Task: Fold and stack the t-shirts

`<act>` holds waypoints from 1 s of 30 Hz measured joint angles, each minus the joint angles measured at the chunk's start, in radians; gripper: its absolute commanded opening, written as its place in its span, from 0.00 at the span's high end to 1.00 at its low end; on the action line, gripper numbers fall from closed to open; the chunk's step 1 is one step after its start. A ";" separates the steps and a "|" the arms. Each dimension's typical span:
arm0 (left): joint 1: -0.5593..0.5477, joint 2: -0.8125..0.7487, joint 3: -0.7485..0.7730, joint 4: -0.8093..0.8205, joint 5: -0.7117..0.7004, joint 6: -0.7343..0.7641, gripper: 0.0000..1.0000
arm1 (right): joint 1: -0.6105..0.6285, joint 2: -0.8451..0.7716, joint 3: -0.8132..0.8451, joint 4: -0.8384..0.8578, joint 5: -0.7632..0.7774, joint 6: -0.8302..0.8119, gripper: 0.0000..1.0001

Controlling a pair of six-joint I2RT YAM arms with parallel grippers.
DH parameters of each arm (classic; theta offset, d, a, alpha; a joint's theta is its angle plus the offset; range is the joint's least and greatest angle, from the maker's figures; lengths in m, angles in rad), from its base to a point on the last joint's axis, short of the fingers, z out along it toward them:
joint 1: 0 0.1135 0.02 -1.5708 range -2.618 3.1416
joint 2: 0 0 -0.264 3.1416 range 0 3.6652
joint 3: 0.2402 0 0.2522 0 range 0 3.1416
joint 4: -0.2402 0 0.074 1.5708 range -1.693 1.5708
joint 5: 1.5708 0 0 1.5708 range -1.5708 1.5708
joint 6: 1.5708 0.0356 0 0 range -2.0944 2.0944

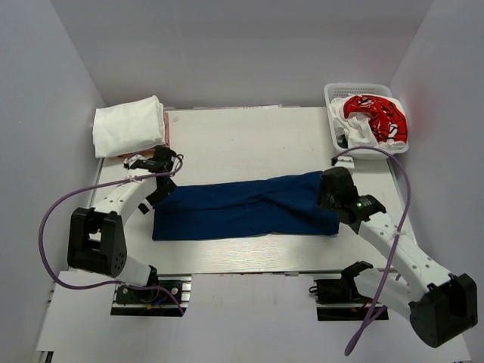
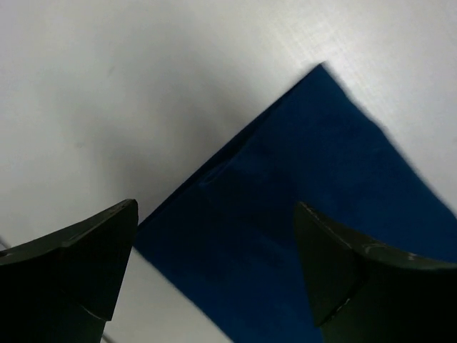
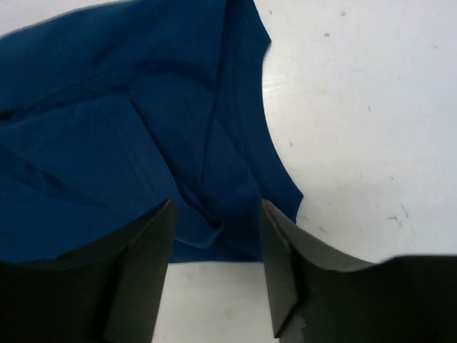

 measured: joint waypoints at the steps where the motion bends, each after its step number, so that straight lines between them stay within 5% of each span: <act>1: 0.002 -0.006 -0.010 -0.035 0.000 -0.024 0.01 | 0.000 -0.024 -0.008 -0.028 -0.006 0.027 0.31; 6: 0.006 -0.103 -0.031 -0.101 0.040 -0.050 0.01 | -0.002 -0.173 -0.057 -0.079 -0.018 0.099 0.10; 12: 0.004 -0.149 -0.003 0.003 0.119 -0.003 0.01 | -0.003 -0.195 -0.064 0.043 -0.077 0.083 0.10; 21: 0.003 0.061 -0.054 0.181 0.262 0.074 0.01 | -0.002 0.244 -0.025 0.272 -0.257 0.060 0.10; 30: -0.003 0.075 -0.173 0.220 0.267 0.068 0.01 | -0.002 0.580 0.109 0.286 -0.300 0.125 0.10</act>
